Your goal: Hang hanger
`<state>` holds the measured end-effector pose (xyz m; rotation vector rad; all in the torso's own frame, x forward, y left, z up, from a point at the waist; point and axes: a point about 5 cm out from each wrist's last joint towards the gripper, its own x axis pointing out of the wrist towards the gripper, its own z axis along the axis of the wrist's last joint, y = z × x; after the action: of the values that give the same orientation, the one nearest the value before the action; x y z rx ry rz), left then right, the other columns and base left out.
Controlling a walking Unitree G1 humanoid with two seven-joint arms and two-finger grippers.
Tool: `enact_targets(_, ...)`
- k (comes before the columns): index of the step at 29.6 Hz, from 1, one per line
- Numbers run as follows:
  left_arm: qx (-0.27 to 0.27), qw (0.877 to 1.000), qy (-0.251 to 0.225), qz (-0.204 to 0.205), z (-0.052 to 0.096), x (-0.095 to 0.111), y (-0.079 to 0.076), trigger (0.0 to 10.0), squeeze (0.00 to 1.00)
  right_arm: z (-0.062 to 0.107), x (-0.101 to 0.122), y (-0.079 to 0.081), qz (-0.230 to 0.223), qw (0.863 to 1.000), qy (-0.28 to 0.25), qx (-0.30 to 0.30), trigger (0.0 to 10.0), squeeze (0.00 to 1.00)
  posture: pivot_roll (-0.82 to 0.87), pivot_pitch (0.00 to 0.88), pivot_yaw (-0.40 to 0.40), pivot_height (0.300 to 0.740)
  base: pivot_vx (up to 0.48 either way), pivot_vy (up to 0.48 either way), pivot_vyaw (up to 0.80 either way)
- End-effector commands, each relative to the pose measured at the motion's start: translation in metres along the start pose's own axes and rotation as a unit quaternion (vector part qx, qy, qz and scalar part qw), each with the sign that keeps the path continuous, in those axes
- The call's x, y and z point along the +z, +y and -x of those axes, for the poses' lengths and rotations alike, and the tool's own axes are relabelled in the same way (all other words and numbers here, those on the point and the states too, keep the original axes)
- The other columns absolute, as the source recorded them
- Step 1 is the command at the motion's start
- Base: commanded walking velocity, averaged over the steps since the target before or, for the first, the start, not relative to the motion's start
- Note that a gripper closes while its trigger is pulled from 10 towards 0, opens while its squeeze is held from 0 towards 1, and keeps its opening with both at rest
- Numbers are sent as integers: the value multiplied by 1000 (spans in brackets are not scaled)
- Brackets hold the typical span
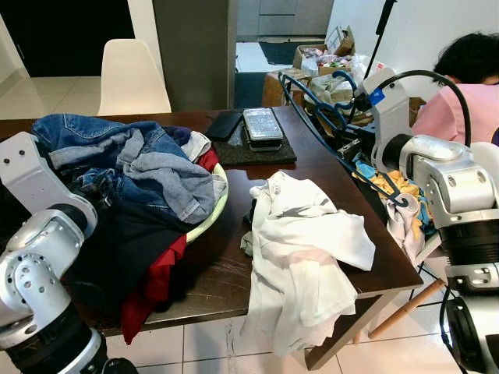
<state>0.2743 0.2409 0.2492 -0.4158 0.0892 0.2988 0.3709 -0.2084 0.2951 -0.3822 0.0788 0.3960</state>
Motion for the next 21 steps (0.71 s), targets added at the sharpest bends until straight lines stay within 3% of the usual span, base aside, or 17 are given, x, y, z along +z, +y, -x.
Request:
enact_targets(1, -7, 1000, 6, -3, -3, 3, 1, 0, 0, 0, 4, 1, 6, 1000, -11, -2, 10000, 0, 121, 93, -8, 740, 0, 0, 0)
enact_targets(6, -25, 1000, 12, 4, -6, 5, -3, 0, 0, 1, 5, 1, 7, 1000, -13, -4, 10000, 0, 123, 92, -9, 740, 0, 0, 0)
enact_targets(14, -87, 995, -40, 27, -15, 38, -22, 0, 0, 1, 8, 3, 11, 1000, -22, -5, 10000, 0, 127, 87, -11, 740, 0, 0, 0)
enact_targets(15, -166, 978, -128, 16, -14, 81, -46, 0, 0, -1, 11, 3, 13, 999, -35, -11, 10000, 0, 132, 71, -15, 740, 0, 0, 0)
enact_targets(16, -261, 930, -257, -17, 1, 145, -78, 314, 0, -3, 17, 2, 14, 998, -58, -23, 10000, 0, 134, 63, -13, 740, 0, 0, 0)
enact_targets(17, -261, 930, -257, -17, 1, 145, -78, 314, 0, -3, 17, 2, 14, 998, -58, -23, 10000, 0, 134, 63, -13, 740, 0, 0, 0)
enact_targets(19, -294, 898, -323, -48, 13, 179, -92, 0, 0, -3, 22, 1, 13, 997, -74, -36, 10000, 0, 129, 56, -7, 740, 0, 0, 0)
enact_targets(20, -294, 898, -323, -48, 13, 179, -92, 0, 0, -3, 22, 1, 13, 997, -74, -36, 10000, 0, 129, 56, -7, 740, 0, 0, 0)
enact_targets(21, -299, 885, -350, -65, 18, 193, -98, 0, 0, -3, 24, -1, 11, 996, -81, -44, 10000, 0, 128, 54, -7, 740, 0, 0, 0)
